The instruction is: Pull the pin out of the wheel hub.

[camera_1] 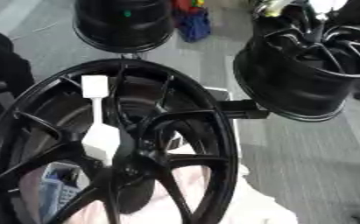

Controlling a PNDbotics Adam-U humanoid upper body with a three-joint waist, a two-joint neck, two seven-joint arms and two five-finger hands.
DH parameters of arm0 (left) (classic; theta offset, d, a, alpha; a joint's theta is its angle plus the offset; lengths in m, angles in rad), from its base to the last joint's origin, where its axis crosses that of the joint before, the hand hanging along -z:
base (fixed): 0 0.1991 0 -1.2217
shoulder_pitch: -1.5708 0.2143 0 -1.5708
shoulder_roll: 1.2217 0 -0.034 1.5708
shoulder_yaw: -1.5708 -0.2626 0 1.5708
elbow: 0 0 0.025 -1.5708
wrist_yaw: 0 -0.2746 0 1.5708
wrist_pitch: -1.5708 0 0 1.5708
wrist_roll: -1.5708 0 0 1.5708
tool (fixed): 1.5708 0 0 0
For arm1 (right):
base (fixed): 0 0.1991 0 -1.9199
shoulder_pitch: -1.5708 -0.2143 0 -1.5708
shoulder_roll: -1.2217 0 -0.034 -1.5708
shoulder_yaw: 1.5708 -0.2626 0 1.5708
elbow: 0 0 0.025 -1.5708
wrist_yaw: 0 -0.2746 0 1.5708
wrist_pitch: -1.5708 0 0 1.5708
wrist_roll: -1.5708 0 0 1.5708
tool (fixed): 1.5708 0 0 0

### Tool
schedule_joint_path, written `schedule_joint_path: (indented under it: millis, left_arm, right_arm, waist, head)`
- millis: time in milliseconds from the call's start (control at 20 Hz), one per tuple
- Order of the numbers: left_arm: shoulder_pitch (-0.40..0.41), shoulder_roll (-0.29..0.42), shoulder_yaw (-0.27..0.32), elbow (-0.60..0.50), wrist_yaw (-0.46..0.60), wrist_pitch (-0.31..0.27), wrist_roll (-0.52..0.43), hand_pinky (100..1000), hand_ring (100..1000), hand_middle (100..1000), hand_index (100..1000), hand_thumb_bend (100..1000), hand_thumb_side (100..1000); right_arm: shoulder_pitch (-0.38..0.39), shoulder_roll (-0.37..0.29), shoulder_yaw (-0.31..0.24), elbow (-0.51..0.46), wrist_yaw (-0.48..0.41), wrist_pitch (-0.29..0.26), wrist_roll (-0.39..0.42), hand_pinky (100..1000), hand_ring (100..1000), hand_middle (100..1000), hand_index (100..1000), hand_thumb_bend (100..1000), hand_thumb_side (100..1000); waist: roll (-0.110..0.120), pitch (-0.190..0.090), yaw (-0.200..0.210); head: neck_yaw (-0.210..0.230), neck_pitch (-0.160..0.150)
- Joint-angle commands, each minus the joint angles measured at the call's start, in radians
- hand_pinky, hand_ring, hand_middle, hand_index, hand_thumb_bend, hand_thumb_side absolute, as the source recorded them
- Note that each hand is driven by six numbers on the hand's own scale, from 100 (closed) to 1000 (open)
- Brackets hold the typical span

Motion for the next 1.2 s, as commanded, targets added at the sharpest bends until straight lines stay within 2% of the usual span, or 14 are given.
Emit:
schedule_joint_path:
  millis: [50, 150, 250, 350, 450, 600, 800, 1200]
  left_arm:
    - [0.002, 0.014, 0.022, -0.026, -0.018, -0.005, 0.010, 900, 597, 717, 669, 100, 563]
    - [0.008, 0.008, 0.027, -0.032, -0.029, -0.010, 0.014, 900, 596, 717, 669, 100, 562]
    - [0.013, 0.001, 0.030, -0.033, -0.037, -0.014, 0.014, 901, 595, 716, 668, 100, 560]
    - [0.016, -0.003, 0.031, -0.034, -0.042, -0.016, 0.014, 901, 596, 717, 669, 100, 560]
    - [0.019, -0.007, 0.033, -0.034, -0.046, -0.017, 0.014, 901, 596, 717, 668, 100, 559]
    - [0.025, -0.012, 0.034, -0.034, -0.051, -0.016, 0.014, 901, 596, 718, 668, 100, 558]
    - [0.030, -0.014, 0.035, -0.034, -0.054, -0.015, 0.016, 901, 596, 719, 668, 100, 557]
    - [0.033, -0.014, 0.033, -0.034, -0.055, -0.014, 0.014, 902, 595, 719, 668, 100, 556]
  right_arm:
    - [0.130, -0.101, -0.120, -0.014, -0.034, 0.034, -0.123, 695, 652, 328, 484, 100, 100]
    - [0.275, -0.072, -0.191, -0.048, -0.022, 0.050, -0.202, 697, 674, 407, 556, 100, 100]
    - [0.400, -0.012, -0.252, -0.088, 0.004, 0.070, -0.253, 709, 698, 495, 654, 100, 101]
    - [0.495, 0.047, -0.296, -0.110, 0.044, 0.100, -0.271, 784, 813, 733, 826, 100, 124]
    - [0.570, 0.100, -0.330, -0.118, 0.096, 0.136, -0.236, 840, 897, 877, 891, 100, 131]
    - [0.641, 0.157, -0.373, -0.128, 0.178, 0.182, -0.181, 870, 935, 931, 908, 100, 147]
    - [0.686, 0.203, -0.412, -0.130, 0.247, 0.210, -0.174, 859, 936, 926, 897, 100, 196]
    - [0.702, 0.225, -0.433, -0.130, 0.271, 0.224, -0.207, 836, 933, 916, 883, 100, 203]
  waist:
    - [0.013, -0.007, -0.009]
    - [0.018, 0.004, -0.017]
    - [0.024, 0.015, -0.022]
    - [0.030, 0.024, -0.026]
    - [0.035, 0.030, -0.029]
    - [0.042, 0.035, -0.032]
    - [0.049, 0.039, -0.037]
    - [0.053, 0.040, -0.045]
  head:
    - [0.028, -0.002]
    - [0.044, -0.006]
    - [0.061, -0.009]
    - [0.075, -0.010]
    - [0.087, -0.010]
    - [0.098, -0.011]
    - [0.105, -0.005]
    - [0.107, 0.004]
